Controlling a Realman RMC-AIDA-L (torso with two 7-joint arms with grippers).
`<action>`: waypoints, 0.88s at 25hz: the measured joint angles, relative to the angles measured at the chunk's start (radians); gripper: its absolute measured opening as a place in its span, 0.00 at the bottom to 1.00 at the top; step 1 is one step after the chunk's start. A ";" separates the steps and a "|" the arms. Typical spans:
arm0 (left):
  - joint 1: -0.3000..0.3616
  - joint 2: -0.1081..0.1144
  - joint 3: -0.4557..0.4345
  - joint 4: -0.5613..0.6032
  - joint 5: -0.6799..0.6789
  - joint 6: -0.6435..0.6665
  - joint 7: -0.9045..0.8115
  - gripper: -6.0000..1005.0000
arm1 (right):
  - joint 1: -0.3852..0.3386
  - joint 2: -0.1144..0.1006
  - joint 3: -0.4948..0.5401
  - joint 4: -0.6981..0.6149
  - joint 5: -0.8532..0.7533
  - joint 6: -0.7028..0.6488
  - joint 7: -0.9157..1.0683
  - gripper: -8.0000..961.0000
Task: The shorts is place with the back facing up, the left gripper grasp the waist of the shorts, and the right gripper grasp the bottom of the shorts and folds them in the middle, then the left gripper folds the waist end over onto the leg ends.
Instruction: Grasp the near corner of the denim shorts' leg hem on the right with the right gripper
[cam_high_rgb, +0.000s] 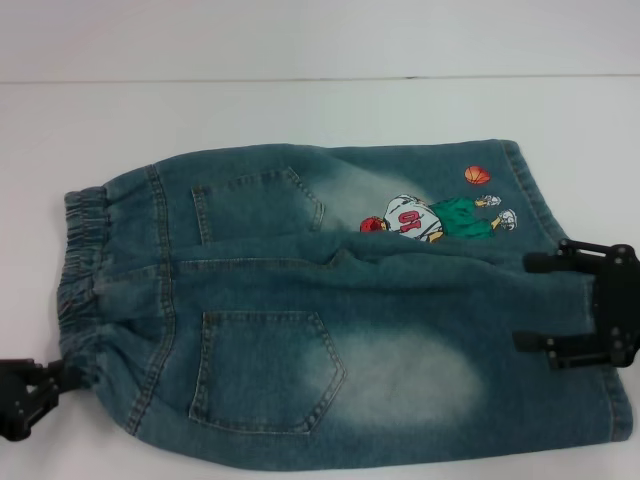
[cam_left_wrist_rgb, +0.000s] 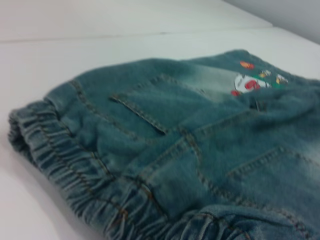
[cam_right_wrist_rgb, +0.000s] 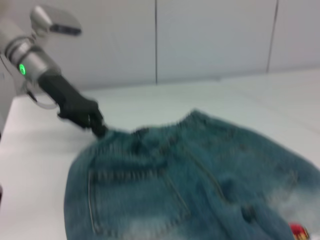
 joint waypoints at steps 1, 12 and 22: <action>0.000 0.000 -0.007 0.005 -0.008 0.005 -0.007 0.10 | 0.000 0.002 -0.005 -0.038 -0.024 0.000 0.037 0.96; -0.002 -0.002 -0.018 0.006 -0.048 0.015 -0.014 0.10 | 0.138 0.013 -0.069 -0.356 -0.483 -0.197 0.436 0.96; -0.004 -0.002 -0.020 0.004 -0.050 0.014 -0.012 0.11 | 0.255 0.027 -0.226 -0.375 -0.826 -0.236 0.653 0.95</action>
